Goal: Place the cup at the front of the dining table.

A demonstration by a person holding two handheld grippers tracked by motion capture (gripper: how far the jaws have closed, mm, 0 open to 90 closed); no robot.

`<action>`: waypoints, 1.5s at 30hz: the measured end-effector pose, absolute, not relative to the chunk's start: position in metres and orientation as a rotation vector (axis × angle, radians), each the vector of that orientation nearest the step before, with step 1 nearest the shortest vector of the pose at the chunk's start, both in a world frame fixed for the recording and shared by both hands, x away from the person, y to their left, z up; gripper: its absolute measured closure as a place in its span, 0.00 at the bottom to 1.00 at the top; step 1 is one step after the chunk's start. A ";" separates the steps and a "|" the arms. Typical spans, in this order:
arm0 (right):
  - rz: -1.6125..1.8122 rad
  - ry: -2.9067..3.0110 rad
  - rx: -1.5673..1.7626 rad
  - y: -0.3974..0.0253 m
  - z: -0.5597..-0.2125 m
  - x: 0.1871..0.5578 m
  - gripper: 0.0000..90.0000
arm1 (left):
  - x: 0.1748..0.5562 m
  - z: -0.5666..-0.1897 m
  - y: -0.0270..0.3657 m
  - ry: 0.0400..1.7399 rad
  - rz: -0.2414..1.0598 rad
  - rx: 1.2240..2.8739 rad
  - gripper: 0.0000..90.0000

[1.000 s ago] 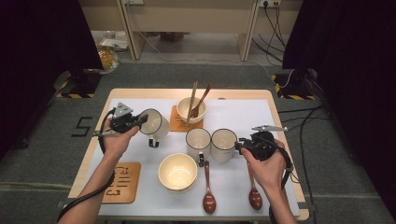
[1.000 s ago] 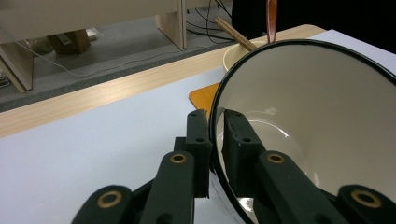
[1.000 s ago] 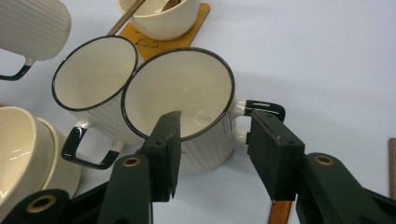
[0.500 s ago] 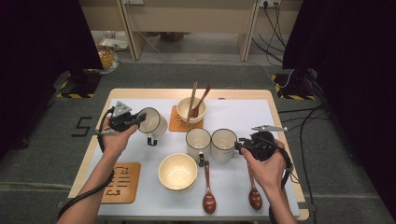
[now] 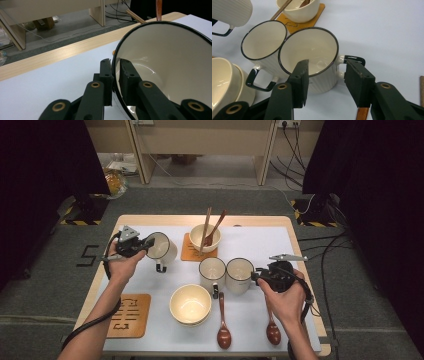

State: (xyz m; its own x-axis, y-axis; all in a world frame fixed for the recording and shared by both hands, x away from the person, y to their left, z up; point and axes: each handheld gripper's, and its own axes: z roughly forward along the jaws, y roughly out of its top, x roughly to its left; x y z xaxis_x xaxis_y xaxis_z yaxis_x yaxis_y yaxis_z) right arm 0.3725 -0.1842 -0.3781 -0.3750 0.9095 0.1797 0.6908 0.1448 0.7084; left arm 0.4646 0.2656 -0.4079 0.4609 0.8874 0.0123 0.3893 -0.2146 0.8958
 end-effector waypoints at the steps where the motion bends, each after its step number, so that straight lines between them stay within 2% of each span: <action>1: 1.063 2.134 1.552 -0.184 -0.378 0.373 0.60 | 0.465 -0.408 0.266 1.086 0.687 1.801 0.90; 23: 1.062 2.139 1.553 -0.183 -0.380 0.372 0.59 | 0.483 -0.412 0.273 1.118 0.679 1.816 0.90; 45: 1.060 2.137 1.551 -0.184 -0.381 0.372 0.59 | 0.520 -0.424 0.263 1.150 0.715 1.974 0.90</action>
